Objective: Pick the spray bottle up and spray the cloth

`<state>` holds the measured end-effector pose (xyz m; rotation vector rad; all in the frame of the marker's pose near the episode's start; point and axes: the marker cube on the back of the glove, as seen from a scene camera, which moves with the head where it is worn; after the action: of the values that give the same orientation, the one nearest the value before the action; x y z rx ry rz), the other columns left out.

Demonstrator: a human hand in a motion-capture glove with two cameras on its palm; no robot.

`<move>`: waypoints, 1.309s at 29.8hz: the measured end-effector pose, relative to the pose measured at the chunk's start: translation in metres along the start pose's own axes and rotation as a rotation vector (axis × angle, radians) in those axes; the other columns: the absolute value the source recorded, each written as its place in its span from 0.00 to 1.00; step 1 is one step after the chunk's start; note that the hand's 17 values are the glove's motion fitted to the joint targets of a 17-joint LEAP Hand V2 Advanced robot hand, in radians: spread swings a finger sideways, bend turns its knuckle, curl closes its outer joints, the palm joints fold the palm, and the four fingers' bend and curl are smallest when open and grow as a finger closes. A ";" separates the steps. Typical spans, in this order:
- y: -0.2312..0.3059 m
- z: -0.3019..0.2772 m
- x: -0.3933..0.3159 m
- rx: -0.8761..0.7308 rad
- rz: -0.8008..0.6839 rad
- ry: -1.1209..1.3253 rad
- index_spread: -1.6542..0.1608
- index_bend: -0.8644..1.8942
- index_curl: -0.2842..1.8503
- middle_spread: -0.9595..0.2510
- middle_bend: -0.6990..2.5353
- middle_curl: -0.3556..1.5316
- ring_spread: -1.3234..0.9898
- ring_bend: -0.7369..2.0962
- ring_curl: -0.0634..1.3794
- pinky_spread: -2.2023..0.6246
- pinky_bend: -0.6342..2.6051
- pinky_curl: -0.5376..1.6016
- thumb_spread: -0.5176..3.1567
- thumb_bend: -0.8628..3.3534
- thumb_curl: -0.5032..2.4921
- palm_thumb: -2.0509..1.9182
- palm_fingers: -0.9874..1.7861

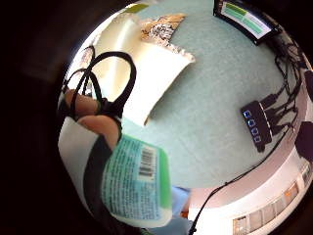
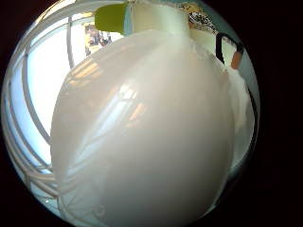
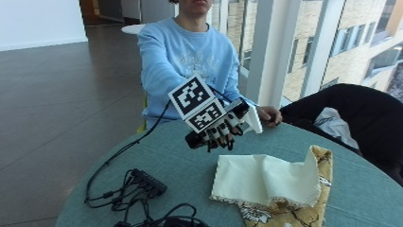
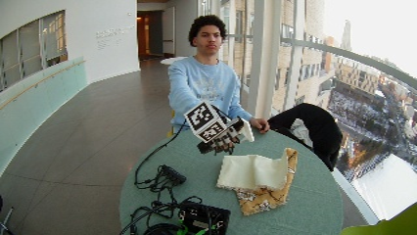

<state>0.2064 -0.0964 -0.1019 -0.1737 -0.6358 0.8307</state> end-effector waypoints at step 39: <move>-0.002 0.005 -0.005 -0.001 0.009 0.033 0.80 0.38 0.41 0.72 0.31 0.45 0.56 0.46 0.33 0.78 0.28 0.42 0.30 0.20 0.41 0.74 0.80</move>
<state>0.2022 -0.1019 -0.1000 -0.1909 -0.6052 0.8345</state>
